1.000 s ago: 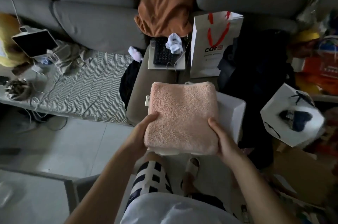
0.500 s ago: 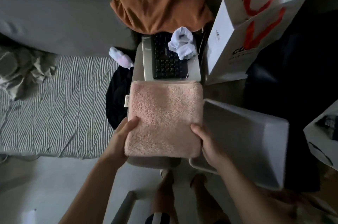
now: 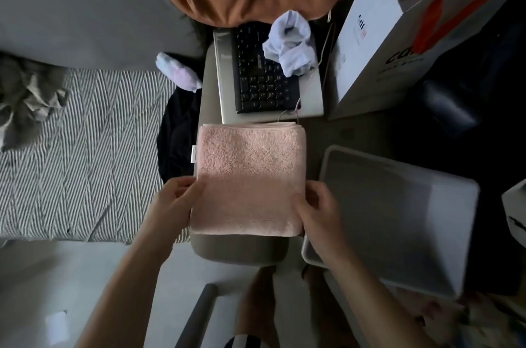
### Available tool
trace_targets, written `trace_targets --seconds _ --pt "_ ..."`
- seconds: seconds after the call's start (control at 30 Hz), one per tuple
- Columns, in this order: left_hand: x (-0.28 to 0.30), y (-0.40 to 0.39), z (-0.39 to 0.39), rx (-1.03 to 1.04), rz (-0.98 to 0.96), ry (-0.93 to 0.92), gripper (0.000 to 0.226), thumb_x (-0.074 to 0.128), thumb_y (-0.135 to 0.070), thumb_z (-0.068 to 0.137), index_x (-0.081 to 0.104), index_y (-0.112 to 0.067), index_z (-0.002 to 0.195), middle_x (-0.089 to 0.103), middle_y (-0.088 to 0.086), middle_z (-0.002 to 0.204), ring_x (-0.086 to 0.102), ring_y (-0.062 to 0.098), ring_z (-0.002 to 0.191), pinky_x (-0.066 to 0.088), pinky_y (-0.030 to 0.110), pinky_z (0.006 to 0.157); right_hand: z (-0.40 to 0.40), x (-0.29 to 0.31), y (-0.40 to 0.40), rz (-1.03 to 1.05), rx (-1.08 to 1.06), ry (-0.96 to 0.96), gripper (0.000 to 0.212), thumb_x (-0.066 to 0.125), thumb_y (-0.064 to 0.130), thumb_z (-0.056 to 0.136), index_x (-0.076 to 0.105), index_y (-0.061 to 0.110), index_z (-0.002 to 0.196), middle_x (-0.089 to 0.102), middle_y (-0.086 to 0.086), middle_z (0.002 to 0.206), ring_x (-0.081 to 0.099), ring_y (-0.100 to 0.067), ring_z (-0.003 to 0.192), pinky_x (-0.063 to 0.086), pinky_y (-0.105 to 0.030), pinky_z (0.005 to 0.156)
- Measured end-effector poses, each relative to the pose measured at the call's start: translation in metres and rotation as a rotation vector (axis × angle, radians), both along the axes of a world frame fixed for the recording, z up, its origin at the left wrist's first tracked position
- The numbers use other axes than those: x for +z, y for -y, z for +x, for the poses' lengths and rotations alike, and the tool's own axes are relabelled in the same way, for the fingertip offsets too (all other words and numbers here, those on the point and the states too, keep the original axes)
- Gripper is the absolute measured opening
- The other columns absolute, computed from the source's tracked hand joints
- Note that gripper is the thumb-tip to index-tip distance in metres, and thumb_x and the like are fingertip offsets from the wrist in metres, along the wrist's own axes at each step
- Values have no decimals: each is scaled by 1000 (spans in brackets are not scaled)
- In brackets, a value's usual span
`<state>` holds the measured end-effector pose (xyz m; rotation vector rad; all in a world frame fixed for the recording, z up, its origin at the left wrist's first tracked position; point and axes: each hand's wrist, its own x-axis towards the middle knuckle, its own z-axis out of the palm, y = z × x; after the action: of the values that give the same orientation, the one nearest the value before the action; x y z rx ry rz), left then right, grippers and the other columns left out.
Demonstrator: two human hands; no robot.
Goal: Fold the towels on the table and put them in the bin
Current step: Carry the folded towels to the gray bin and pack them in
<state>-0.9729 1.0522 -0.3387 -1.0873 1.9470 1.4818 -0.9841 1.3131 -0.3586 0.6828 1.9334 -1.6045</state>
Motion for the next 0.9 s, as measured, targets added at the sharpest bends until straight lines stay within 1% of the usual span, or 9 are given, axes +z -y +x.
trace_targets --seconds 0.1,0.2,0.33,0.43,0.5,0.6,0.7,0.83,0.9 --pt "17 -11 0 -92 -58 20 56 63 -58 83 60 -23 127 67 -3 115 67 21 103 58 53 85 -1 3 5 -7 44 79 19 64 55 74 61 48 92 70 14 99 70 -7 89 62 -43 81" --pt "22 -18 -4 -94 -113 32 52 61 -54 91 59 -19 130 68 1 111 68 22 99 60 51 82 -5 3 11 33 12 49 30 63 55 71 61 35 94 67 2 104 68 -18 93 60 -50 80" --pt "24 -26 -6 -110 -117 54 46 58 -51 93 65 -15 121 70 2 104 68 20 94 57 40 79 -7 9 10 18 13 77 42 63 55 67 49 39 103 65 9 110 67 -6 92 60 -34 76" --pt "31 -25 -1 -75 -140 -4 39 59 -54 92 68 -20 110 70 -1 98 67 19 91 54 37 73 -5 15 3 -43 -6 120 49 71 53 65 52 38 108 68 10 108 71 -5 88 60 -27 70" --pt "34 -24 4 -25 -102 -39 41 61 -57 88 69 -23 109 70 -1 98 66 18 92 51 35 72 -3 17 -1 -104 -19 192 57 71 54 68 60 26 115 73 7 105 73 -6 88 61 -32 75" --pt "35 -23 9 4 -20 10 38 63 -46 93 62 -17 118 67 6 109 65 22 98 54 41 82 2 22 2 -144 -18 277 42 68 47 83 63 19 114 75 3 105 73 -15 93 60 -38 82" --pt "39 -19 15 27 40 12 48 69 -49 87 63 -13 117 67 9 108 66 27 98 54 41 77 3 31 7 -181 -46 261 52 76 51 76 63 19 115 75 2 105 73 -16 95 60 -42 87" --pt "56 -17 21 30 206 -35 59 73 -47 69 64 -13 116 73 3 95 72 16 82 55 28 63 13 50 -11 -284 8 153 42 75 50 70 67 37 109 75 10 103 74 -13 94 63 -38 76" --pt "63 -31 25 15 306 -73 61 76 -44 70 61 -21 125 75 1 101 74 18 90 59 31 69 29 58 -36 -297 -4 128 44 73 38 74 64 35 117 75 7 108 73 -14 97 61 -32 71"
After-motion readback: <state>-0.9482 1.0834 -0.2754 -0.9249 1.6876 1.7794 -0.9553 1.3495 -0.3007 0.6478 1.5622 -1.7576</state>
